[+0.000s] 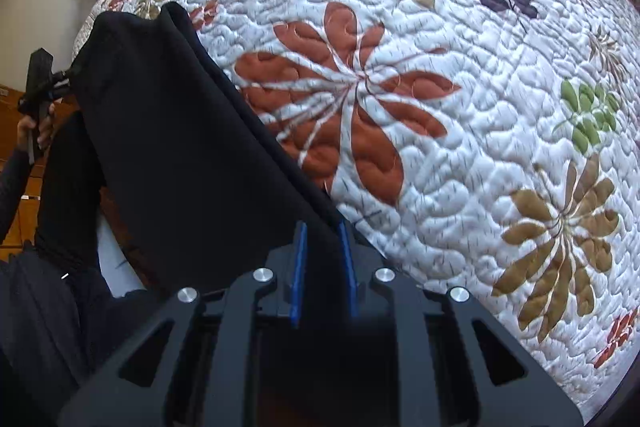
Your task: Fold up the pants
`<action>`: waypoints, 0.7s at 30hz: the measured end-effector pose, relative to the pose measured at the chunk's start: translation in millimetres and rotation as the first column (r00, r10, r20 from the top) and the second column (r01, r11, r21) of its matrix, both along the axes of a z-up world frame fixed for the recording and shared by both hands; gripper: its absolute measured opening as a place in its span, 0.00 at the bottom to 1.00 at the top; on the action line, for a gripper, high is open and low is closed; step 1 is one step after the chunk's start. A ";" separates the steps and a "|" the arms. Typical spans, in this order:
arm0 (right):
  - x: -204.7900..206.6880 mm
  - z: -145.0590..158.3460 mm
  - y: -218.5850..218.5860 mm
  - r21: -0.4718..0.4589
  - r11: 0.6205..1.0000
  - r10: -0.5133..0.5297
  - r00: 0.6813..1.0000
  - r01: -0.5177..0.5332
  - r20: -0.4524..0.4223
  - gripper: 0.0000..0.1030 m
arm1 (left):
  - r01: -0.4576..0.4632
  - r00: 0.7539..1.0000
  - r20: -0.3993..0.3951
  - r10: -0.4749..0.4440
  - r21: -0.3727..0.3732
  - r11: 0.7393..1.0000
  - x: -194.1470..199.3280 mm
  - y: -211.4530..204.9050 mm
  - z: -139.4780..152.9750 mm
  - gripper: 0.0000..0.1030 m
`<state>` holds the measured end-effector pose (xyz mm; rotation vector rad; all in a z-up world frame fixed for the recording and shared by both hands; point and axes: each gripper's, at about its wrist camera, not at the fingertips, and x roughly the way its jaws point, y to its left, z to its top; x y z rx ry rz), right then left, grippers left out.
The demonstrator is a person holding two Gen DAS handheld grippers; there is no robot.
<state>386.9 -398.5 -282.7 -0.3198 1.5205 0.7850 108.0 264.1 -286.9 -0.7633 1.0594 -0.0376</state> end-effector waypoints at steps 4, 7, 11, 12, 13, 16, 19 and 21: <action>-11.1 -13.1 13.4 -0.057 0.996 0.073 0.997 -0.072 0.004 0.17 | 0.010 1.000 -0.016 -0.010 0.008 1.000 4.1 -6.4 0.5 0.73; -13.5 -14.9 20.1 -0.085 0.991 0.107 0.994 -0.105 0.025 0.14 | 0.016 1.000 -0.019 -0.015 0.021 1.000 8.1 -9.7 3.0 0.73; -11.8 -15.1 20.7 -0.106 0.986 0.130 0.991 -0.126 0.024 0.20 | 0.001 1.000 -0.019 0.000 0.020 1.000 15.7 -15.2 5.9 0.74; -15.8 -17.3 19.4 -0.108 0.985 0.136 0.991 -0.134 0.010 0.20 | -0.001 1.000 -0.021 0.002 0.020 1.000 15.1 -13.2 4.9 0.74; -17.1 -19.5 19.7 -0.110 0.983 0.146 0.989 -0.145 -0.002 0.20 | -0.003 1.000 -0.023 0.003 0.020 1.000 14.8 -11.9 3.9 0.74; -14.7 -18.1 18.7 -0.088 0.987 0.136 0.991 -0.137 -0.015 0.04 | -0.005 1.000 -0.029 0.006 0.020 1.000 13.3 -9.6 1.2 0.74; -8.0 -9.5 10.6 -0.060 0.991 0.121 0.993 -0.121 -0.009 0.02 | -0.005 1.000 -0.028 0.006 0.020 1.000 11.0 -8.8 0.5 0.74; -5.5 -6.4 10.2 -0.057 0.992 0.113 0.994 -0.113 -0.002 0.02 | -0.005 1.000 -0.029 0.005 0.022 1.000 11.6 -9.1 0.1 0.74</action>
